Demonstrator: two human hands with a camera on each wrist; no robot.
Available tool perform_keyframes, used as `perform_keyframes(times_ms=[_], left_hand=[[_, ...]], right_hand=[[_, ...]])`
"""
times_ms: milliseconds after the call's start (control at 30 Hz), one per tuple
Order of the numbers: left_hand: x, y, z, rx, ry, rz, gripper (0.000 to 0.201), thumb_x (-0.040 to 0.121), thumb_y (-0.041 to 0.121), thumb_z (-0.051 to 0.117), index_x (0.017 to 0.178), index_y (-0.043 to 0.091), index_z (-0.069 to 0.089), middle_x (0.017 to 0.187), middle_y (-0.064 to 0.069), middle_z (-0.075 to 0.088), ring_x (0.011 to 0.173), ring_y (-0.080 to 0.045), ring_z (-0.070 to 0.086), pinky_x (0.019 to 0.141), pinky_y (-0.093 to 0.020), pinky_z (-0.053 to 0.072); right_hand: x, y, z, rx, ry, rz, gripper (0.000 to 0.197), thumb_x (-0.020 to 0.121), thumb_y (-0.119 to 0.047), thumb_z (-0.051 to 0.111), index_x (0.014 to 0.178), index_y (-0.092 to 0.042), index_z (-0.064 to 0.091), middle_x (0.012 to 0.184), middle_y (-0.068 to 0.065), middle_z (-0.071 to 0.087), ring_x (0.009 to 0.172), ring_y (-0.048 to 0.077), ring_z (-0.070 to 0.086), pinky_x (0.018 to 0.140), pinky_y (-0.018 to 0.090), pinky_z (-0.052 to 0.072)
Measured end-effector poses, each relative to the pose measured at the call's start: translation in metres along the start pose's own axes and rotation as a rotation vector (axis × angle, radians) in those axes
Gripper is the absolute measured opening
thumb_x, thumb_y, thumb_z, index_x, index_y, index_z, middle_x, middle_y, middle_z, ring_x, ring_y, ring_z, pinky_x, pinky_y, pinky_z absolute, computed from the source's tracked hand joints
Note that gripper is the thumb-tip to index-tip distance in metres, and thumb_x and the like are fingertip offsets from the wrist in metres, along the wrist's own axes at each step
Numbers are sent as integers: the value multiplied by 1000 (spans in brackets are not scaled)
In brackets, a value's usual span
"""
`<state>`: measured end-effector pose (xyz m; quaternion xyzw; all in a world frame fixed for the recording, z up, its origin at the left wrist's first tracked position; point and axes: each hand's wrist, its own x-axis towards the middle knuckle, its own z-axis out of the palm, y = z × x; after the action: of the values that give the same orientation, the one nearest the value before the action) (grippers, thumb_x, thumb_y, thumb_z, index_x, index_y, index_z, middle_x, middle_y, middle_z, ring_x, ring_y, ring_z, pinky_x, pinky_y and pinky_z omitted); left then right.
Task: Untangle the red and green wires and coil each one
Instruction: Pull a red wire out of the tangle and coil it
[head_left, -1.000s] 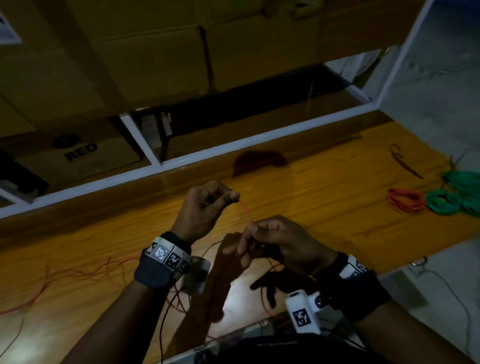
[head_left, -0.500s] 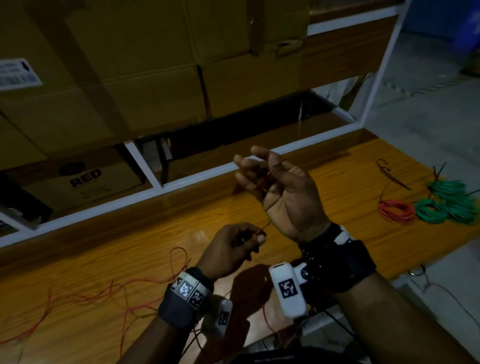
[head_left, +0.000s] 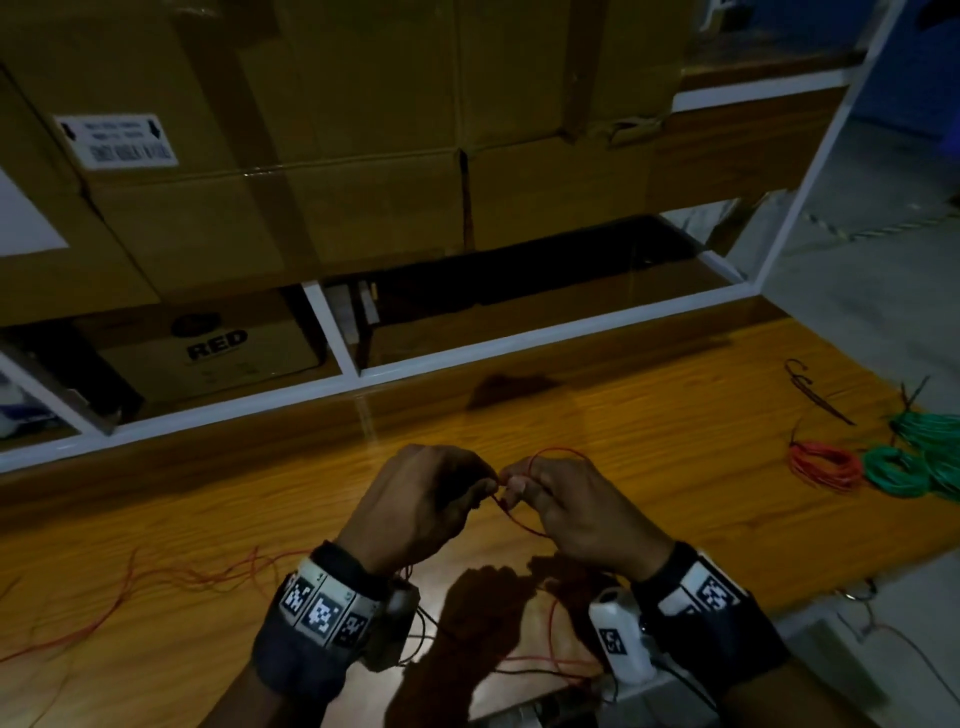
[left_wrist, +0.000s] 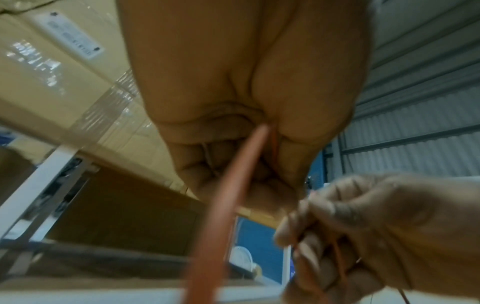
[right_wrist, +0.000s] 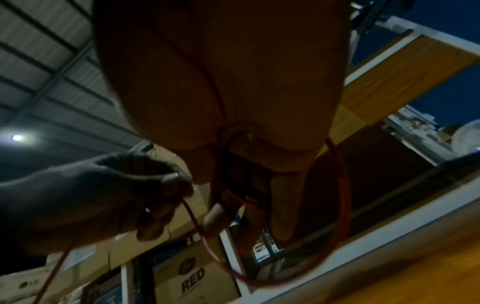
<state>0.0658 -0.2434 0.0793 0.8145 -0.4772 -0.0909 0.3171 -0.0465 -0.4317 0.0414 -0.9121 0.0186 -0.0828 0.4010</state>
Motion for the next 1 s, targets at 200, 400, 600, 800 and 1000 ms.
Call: perform_keyframes(times_ms=[200,400,600,800,1000], left_hand=[[1,-1,-21,-73,48,90,18,99,22,66,114,24,75,97,18,74,85,2,69,64,-19,56],[17,-14,-45,-4,82,160,21,93,21,71,113,18,77,97,14,77,89,3,72,71,-24,61],[29,-15,-45,-166,104,113,25,93,48,67,105,29,78,86,8,77,70,-20,73,56,-51,57],[32,1,-32,-279,183,48,18,95,28,69,102,14,78,87,4,78,68,-11,72,61,-37,59],[76,5,-42,-9,349,148,25,94,39,68,100,18,81,90,8,78,77,1,70,65,-32,59]], right_hand=[[-3,-17,12,290,-168,109,25,109,-31,45,104,-22,68,93,-4,67,82,8,71,74,32,58],[-4,-39,27,309,-303,144,31,110,-35,40,100,-26,68,63,-6,67,81,12,74,82,35,55],[7,-49,29,428,-212,221,35,110,-28,42,95,-15,71,59,-3,62,75,19,75,66,20,47],[23,-31,30,199,90,31,31,103,-17,43,97,-19,73,96,-6,74,91,2,66,80,19,47],[66,-39,40,207,230,147,32,87,-12,46,107,-12,71,107,6,73,101,23,67,85,41,55]])
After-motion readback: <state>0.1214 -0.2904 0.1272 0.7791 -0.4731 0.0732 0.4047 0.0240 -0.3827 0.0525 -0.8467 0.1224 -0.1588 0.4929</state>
